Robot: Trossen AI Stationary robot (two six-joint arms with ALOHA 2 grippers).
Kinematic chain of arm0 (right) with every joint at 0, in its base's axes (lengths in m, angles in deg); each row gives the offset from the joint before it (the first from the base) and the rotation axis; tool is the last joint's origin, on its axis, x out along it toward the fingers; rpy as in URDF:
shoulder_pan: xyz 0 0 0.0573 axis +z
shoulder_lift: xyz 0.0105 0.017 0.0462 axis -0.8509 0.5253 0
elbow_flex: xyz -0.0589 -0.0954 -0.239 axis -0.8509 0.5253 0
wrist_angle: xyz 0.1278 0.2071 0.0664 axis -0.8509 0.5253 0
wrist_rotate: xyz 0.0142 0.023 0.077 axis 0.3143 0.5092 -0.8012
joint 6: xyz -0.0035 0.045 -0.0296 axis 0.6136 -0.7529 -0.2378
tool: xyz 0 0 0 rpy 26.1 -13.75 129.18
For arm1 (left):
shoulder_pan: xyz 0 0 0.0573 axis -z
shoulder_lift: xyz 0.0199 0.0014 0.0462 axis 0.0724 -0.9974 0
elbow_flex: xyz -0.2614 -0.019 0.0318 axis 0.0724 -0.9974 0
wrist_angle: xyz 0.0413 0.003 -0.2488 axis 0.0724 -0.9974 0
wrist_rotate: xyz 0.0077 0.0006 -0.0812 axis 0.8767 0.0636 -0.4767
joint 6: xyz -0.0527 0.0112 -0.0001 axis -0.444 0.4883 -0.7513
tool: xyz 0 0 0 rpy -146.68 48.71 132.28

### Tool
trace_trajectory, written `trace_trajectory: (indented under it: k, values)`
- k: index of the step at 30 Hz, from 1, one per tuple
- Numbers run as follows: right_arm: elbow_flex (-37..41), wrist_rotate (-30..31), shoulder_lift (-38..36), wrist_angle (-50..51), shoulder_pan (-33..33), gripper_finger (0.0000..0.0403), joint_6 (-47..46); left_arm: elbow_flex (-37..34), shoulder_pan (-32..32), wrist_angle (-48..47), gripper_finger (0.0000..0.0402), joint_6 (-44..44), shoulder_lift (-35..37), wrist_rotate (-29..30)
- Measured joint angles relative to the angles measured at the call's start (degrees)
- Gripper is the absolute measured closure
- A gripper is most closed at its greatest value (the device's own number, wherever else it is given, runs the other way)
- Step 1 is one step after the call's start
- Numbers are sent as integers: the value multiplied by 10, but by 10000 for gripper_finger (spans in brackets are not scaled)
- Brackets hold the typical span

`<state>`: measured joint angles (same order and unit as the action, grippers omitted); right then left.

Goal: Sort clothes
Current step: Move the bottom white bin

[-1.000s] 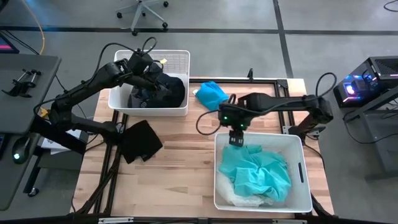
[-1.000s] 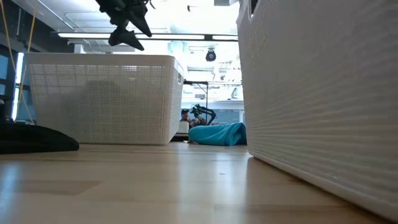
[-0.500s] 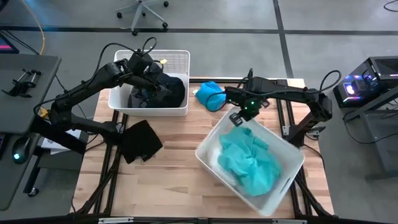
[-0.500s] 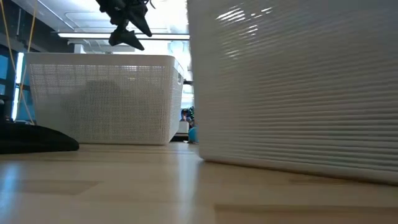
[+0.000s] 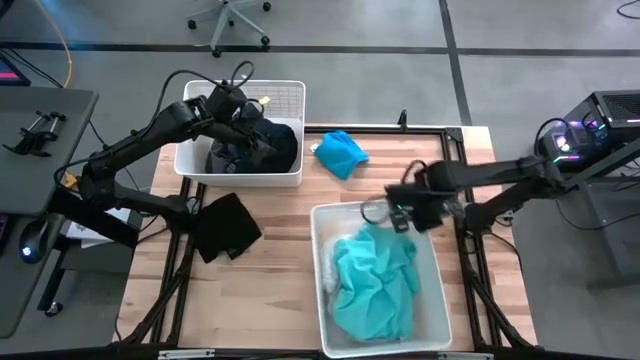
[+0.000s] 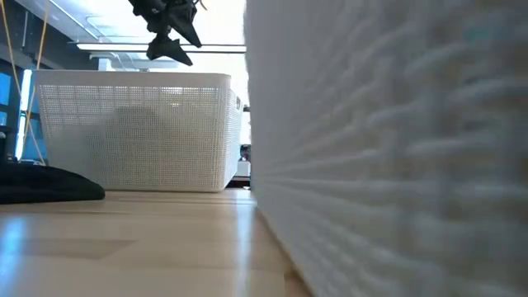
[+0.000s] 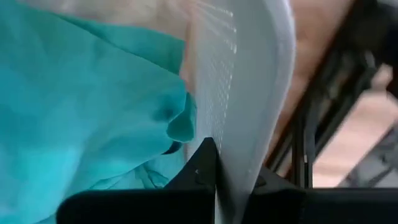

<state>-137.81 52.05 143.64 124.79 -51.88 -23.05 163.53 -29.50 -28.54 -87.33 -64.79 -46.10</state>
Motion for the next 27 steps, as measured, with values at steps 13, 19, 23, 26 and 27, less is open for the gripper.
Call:
trace_trajectory:
  k: [13, 19, 23, 26, 27]
  values:
    - [-26, 98, -126, 8, 77, 364, -169, 0, 8, 0, 157, 5, 0, 0]
    - [-76, 116, -160, 4, 31, 286, -91, 0, 8, 0, 157, 0, 0, 0]
    - [-92, 129, -163, -35, -46, 231, 38, 0, 8, 1, 157, -2, 0, 0]
    - [-92, 129, -145, -121, -122, 198, 181, 0, 8, 3, 157, -6, 0, 0]
    - [-92, 129, -135, -154, -145, 190, 238, 0, 8, 3, 157, -8, 0, 0]
